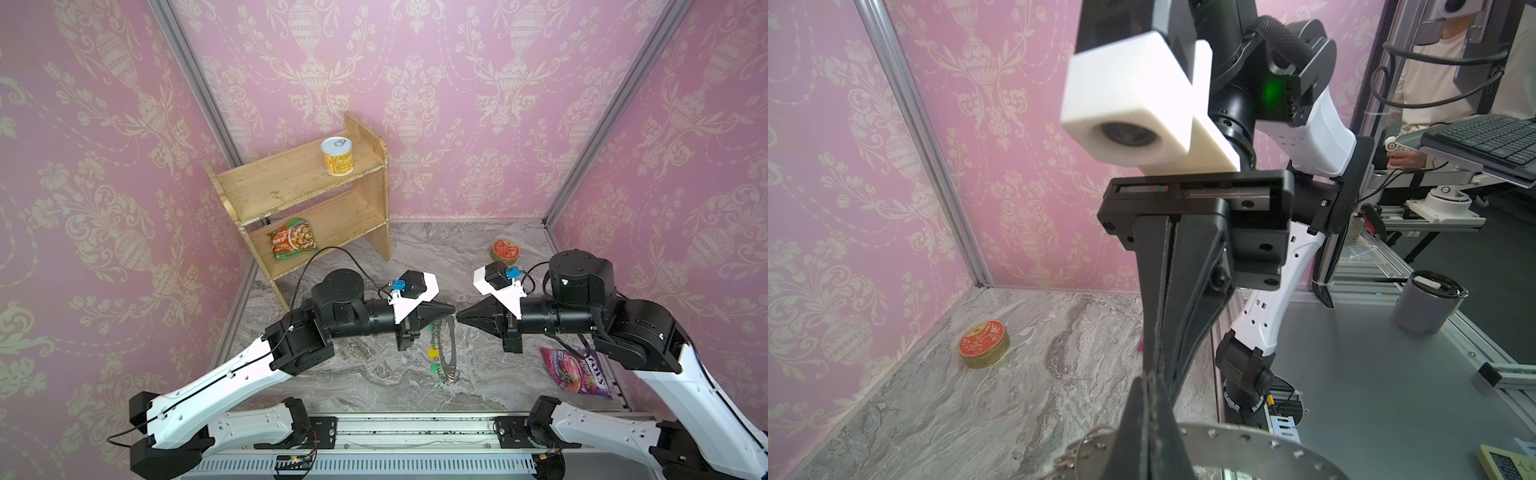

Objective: Put the keys on the keyring

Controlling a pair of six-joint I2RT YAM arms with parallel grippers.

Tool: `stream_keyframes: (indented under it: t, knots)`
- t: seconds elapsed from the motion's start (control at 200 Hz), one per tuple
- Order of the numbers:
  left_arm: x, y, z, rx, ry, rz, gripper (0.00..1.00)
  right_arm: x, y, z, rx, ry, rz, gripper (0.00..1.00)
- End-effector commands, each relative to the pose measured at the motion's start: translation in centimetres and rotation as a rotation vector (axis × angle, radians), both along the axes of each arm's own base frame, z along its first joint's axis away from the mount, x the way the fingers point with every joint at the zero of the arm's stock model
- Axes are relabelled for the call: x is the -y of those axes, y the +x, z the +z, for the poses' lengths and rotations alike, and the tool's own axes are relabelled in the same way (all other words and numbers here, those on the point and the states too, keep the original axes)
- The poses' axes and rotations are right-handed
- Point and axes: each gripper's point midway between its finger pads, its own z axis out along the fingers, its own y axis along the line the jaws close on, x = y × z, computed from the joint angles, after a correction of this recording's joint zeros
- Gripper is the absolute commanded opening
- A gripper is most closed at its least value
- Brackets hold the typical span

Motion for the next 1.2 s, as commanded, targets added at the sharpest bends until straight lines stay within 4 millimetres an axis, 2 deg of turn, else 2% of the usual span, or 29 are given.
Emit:
stream_keyframes:
  t: [0.0,0.115,0.28,0.405,0.53,0.816,1.011,1.191]
  knots:
    - [-1.4,-0.2,5.9,0.077,-0.217,0.015,0.0,-0.2,-0.8,-0.9,-0.063,0.006,0.027,0.0]
    - [-1.3,-0.2,6.4,0.08,-0.26,0.007,0.0,-0.8,-1.0,-0.6,-0.074,0.043,0.043,0.0]
    - [-0.7,-0.2,5.9,0.067,-0.268,-0.015,0.0,-1.5,-1.5,-0.1,-0.076,0.077,0.076,0.0]
    - [-0.6,-0.1,5.7,0.067,-0.265,-0.016,0.0,-0.9,-1.3,-0.1,-0.054,0.063,0.046,0.24]
    - [-0.6,-0.1,5.6,0.063,-0.26,-0.02,0.0,0.3,-0.9,0.0,-0.014,0.037,-0.013,0.36]
    - [-0.7,-0.2,5.4,0.063,-0.263,-0.03,0.0,2.7,-1.1,2.2,0.081,0.04,-0.083,0.41]
    - [-0.6,-0.5,5.1,0.064,-0.256,-0.052,0.0,2.9,-1.3,4.3,0.132,0.112,-0.086,0.41]
    - [-0.5,-0.7,5.2,0.063,-0.256,-0.069,0.0,2.3,-1.0,5.5,0.15,0.17,-0.083,0.4]
